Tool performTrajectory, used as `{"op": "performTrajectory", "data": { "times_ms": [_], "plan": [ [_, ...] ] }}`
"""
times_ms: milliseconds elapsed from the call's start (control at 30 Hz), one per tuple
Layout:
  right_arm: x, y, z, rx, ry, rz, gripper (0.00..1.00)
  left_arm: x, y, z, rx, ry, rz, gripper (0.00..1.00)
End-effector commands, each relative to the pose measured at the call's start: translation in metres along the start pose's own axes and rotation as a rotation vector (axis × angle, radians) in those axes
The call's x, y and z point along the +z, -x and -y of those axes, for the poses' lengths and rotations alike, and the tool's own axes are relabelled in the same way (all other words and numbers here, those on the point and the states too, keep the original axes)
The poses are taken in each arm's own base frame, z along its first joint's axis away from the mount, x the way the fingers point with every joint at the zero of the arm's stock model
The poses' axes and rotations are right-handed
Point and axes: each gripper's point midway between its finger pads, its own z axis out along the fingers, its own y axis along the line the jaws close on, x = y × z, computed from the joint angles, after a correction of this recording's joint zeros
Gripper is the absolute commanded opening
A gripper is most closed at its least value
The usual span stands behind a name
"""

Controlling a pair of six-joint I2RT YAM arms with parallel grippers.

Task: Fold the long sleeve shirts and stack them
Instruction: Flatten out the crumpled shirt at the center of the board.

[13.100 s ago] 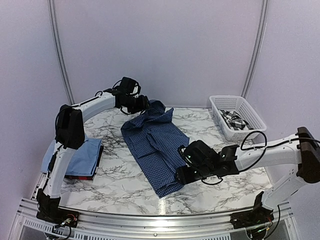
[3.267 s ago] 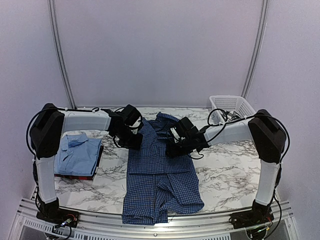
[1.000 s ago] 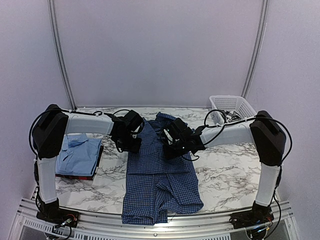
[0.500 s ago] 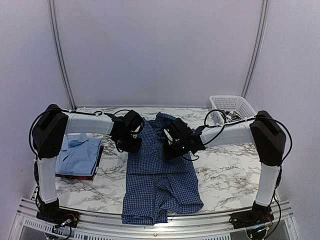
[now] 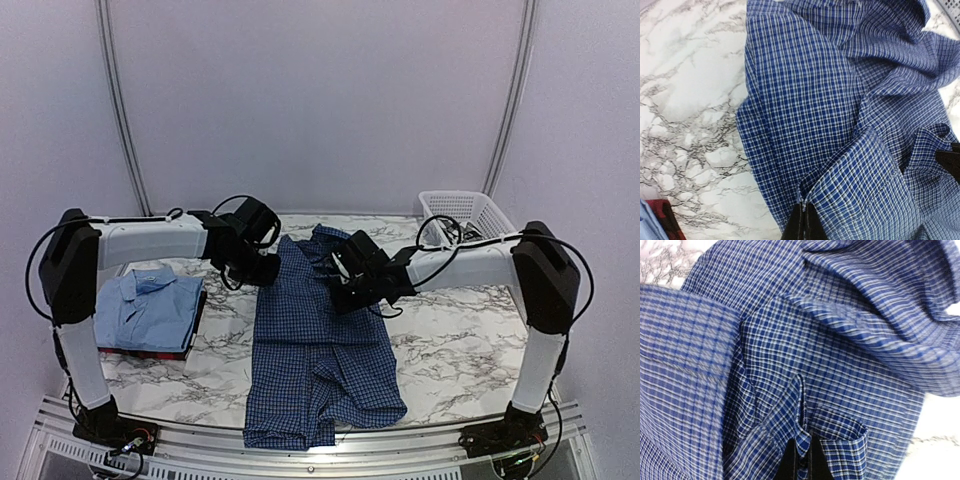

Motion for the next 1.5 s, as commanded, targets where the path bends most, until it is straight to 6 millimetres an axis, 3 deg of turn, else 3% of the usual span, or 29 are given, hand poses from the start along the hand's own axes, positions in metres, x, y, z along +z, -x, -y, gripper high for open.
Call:
{"op": "performTrajectory", "data": {
  "times_ms": [0, 100, 267, 300, 433, 567, 667, 767, 967, 1067, 1200, 1233, 1300, 1400, 1467],
  "plan": [
    [-0.042, 0.045, 0.014, 0.006, -0.072, 0.111, 0.00, -0.056, 0.051, -0.018, -0.042, 0.047, 0.176, 0.00],
    [-0.065, 0.073, 0.040, 0.024, -0.123, 0.170, 0.00, -0.090, 0.088, -0.043, -0.065, 0.101, 0.277, 0.00],
    [-0.110, 0.140, 0.113, 0.074, -0.268, 0.300, 0.00, -0.145, 0.162, -0.108, -0.146, 0.235, 0.468, 0.00],
    [-0.121, 0.155, 0.132, 0.087, -0.317, 0.331, 0.00, -0.162, 0.183, -0.123, -0.173, 0.262, 0.528, 0.00],
    [-0.167, 0.204, 0.220, 0.170, -0.550, 0.438, 0.00, -0.207, 0.237, -0.183, -0.283, 0.346, 0.681, 0.00],
    [-0.214, 0.234, 0.290, 0.248, -0.752, 0.529, 0.00, -0.243, 0.268, -0.236, -0.365, 0.430, 0.798, 0.00],
    [-0.243, 0.244, 0.333, 0.297, -0.861, 0.570, 0.00, -0.257, 0.275, -0.273, -0.414, 0.479, 0.841, 0.00],
    [-0.262, 0.245, 0.362, 0.329, -0.922, 0.595, 0.00, -0.258, 0.270, -0.309, -0.457, 0.528, 0.844, 0.00],
    [-0.288, 0.243, 0.391, 0.369, -0.975, 0.642, 0.00, -0.263, 0.252, -0.360, -0.537, 0.589, 0.834, 0.00],
    [-0.301, 0.242, 0.401, 0.382, -0.999, 0.656, 0.00, -0.268, 0.245, -0.375, -0.560, 0.618, 0.834, 0.00],
    [-0.320, 0.241, 0.408, 0.401, -1.024, 0.686, 0.00, -0.270, 0.245, -0.375, -0.553, 0.620, 0.834, 0.00],
    [-0.325, 0.242, 0.409, 0.404, -1.027, 0.695, 0.00, -0.274, 0.239, -0.390, -0.569, 0.642, 0.833, 0.00],
    [-0.334, 0.243, 0.409, 0.407, -1.032, 0.714, 0.00, -0.274, 0.237, -0.394, -0.573, 0.646, 0.829, 0.00],
    [-0.344, 0.246, 0.409, 0.407, -1.028, 0.732, 0.00, -0.266, 0.235, -0.396, -0.577, 0.627, 0.814, 0.00],
    [-0.339, 0.255, 0.406, 0.397, -0.976, 0.738, 0.00, -0.253, 0.236, -0.394, -0.573, 0.594, 0.793, 0.00]
  ]
}}
